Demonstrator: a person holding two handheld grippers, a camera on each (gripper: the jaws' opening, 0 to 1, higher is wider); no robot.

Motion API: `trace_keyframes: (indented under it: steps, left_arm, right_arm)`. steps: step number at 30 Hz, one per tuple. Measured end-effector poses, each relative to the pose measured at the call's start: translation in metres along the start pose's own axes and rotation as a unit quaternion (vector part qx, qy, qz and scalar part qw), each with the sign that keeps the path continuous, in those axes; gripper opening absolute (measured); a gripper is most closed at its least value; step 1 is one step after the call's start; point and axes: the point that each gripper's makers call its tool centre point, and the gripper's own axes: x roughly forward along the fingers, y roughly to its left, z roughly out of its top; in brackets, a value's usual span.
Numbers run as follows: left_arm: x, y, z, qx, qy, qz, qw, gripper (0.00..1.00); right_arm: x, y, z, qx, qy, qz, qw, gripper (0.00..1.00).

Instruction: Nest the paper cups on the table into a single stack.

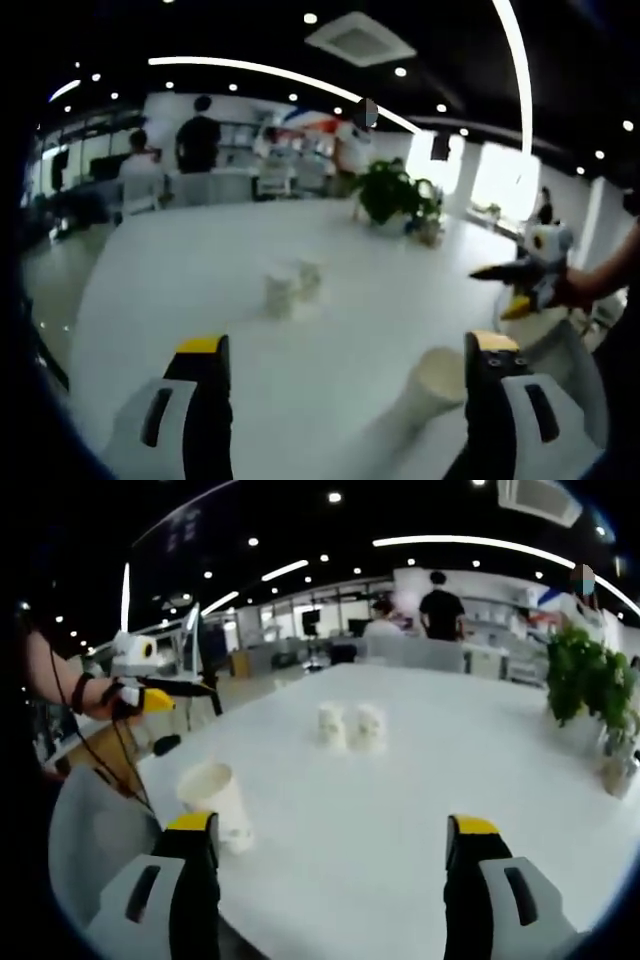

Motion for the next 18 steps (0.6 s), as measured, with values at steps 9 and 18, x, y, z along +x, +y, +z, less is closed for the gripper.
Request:
trace_keyframes:
  steps: [9,18]
  left_arm:
    - [-0.0041,0.0075,-0.0054,-0.009,-0.004,0.011,0.9999,1.00]
    - [-0.0059,0.0099,-0.0013,-0.005,-0.013,0.007,0.9999,1.00]
  right_arm:
    - [0.0017,-0.0037,0.0011,-0.004,0.004,0.002,1.0000,0.92]
    - [0.0050,-0.0082,0.0057,-0.005,0.005,0.000,1.0000,0.93]
